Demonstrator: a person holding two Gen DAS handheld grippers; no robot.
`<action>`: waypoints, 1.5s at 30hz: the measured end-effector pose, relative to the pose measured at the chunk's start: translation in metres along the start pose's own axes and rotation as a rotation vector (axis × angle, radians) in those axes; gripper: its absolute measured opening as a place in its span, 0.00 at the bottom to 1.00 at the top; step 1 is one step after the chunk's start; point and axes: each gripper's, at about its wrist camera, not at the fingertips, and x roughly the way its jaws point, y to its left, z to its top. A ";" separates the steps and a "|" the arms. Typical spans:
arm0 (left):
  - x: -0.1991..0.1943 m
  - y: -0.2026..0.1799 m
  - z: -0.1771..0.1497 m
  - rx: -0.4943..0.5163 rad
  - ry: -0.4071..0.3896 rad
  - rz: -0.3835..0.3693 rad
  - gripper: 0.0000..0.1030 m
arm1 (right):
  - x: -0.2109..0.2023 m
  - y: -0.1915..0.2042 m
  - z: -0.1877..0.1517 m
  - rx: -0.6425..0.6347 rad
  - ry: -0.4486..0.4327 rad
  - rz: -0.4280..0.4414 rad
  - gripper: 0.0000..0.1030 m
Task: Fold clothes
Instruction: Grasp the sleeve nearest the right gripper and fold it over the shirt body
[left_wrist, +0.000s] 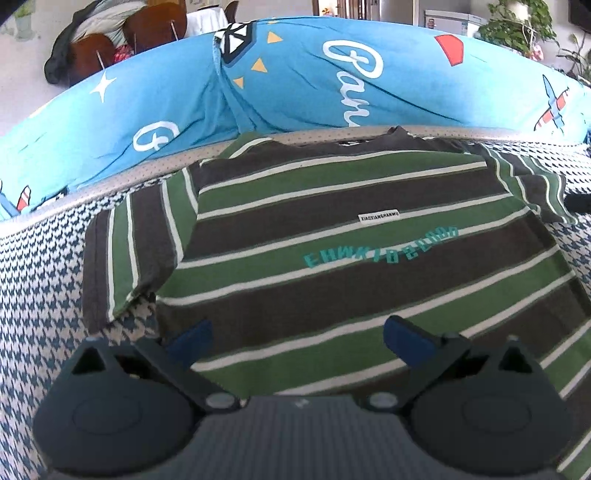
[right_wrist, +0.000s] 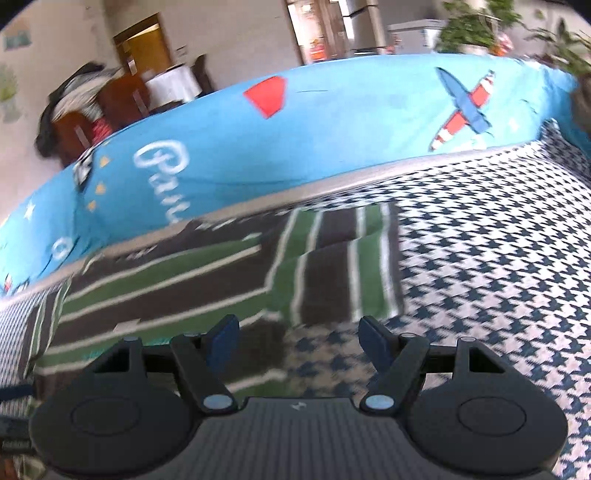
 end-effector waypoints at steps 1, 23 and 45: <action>0.001 0.000 0.001 0.004 0.001 -0.003 1.00 | 0.002 -0.005 0.003 0.026 -0.007 -0.009 0.70; 0.005 0.007 0.004 -0.064 0.001 -0.053 1.00 | 0.056 -0.039 0.029 0.126 -0.123 -0.116 0.70; 0.017 0.006 -0.001 -0.070 0.032 -0.043 1.00 | 0.070 -0.031 0.032 0.087 -0.116 -0.053 0.14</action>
